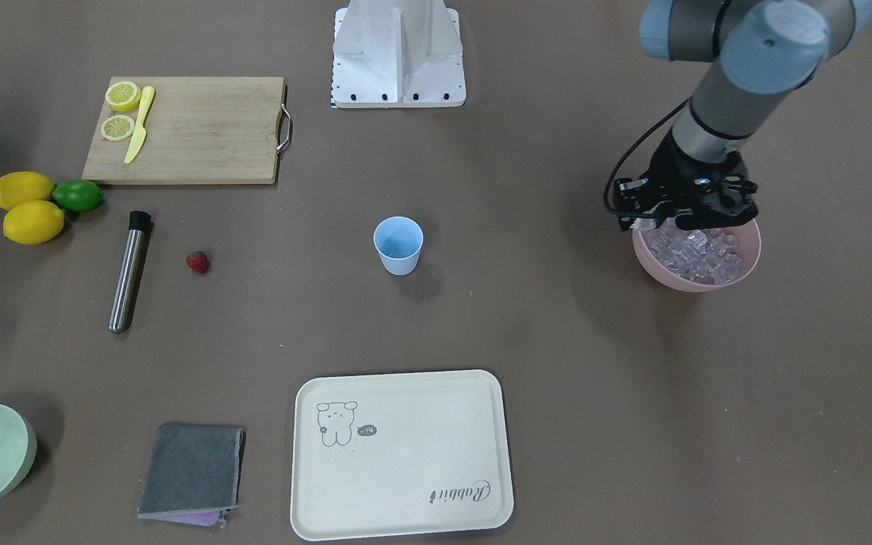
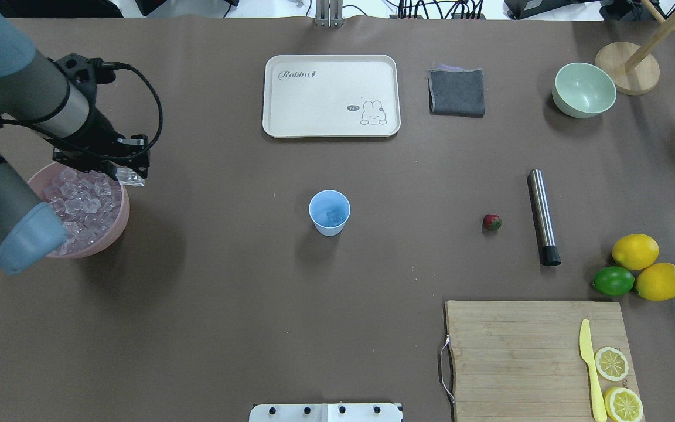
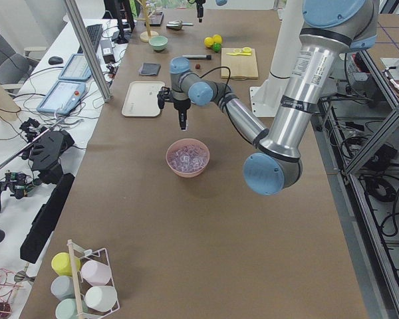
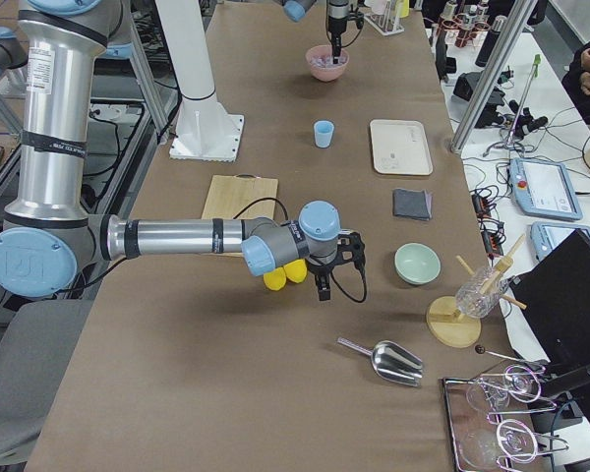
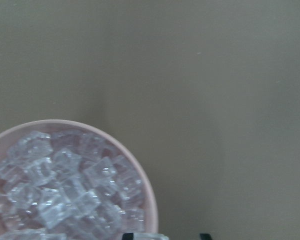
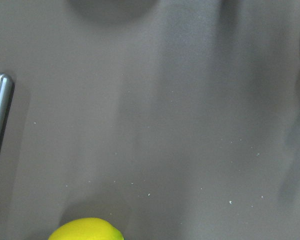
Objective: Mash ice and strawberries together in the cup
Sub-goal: 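Carry the ice cube to the blue cup and release it with the left gripper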
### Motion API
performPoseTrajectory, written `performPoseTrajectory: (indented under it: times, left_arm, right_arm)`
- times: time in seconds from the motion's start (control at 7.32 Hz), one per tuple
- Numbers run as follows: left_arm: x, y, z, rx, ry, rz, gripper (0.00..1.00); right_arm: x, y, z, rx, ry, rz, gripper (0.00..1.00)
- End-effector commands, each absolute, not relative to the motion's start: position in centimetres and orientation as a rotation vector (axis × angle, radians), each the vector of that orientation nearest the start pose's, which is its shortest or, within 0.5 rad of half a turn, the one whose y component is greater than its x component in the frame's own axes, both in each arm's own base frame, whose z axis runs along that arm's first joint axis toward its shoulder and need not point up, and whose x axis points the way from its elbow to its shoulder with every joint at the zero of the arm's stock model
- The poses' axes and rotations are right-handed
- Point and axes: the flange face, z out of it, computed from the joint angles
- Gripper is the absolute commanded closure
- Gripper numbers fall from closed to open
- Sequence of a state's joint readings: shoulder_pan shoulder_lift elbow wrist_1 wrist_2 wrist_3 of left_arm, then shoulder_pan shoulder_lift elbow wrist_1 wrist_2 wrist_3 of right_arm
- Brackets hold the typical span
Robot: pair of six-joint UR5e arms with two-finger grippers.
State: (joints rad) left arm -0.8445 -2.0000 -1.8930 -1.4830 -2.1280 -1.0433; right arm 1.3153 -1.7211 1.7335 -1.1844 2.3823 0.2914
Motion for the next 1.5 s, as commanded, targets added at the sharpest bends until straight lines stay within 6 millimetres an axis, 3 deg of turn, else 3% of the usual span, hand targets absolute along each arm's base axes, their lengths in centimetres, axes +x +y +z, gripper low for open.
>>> performPoseTrajectory:
  times: [0.0,0.27,0.41,0.68,0.96,1.09,1.23,1.37]
  left_arm:
    - [40.3,-49.6,21.3,-0.048,0.898,-0.152,1.0]
    - [47.0,-48.1,15.3,-0.027,0.918,-0.17,1.0]
    - [49.0,-48.0,13.9,-0.021,0.931,-0.165,1.0]
    - [52.9,-48.5,13.1,-0.023,0.965,-0.151,1.0]
    - [54.2,-48.1,13.2,-0.018,0.969,-0.145,1.0]
    - [54.7,-47.6,13.2,-0.023,0.967,-0.14,0.82]
    - [54.7,-47.6,12.9,-0.022,0.97,-0.138,0.51]
    - [54.9,-47.4,12.9,-0.026,0.972,-0.14,0.12]
  right_arm:
    - [-5.9,-45.7,59.0,0.168,-0.876,-0.145,0.0]
    - [-7.6,-47.7,56.4,0.184,-0.894,-0.134,0.0]
    - [-9.3,-48.4,55.2,0.175,-0.904,-0.128,0.0]
    - [-11.3,-48.7,52.4,0.168,-0.928,-0.104,0.0]
    - [-12.4,-48.3,50.7,0.173,-0.941,-0.111,0.0]
    - [-12.9,-48.4,50.3,0.167,-0.947,-0.107,0.0]
    - [-13.4,-48.4,50.0,0.169,-0.95,-0.117,0.0]
    - [-13.5,-48.4,50.0,0.167,-0.95,-0.12,0.0]
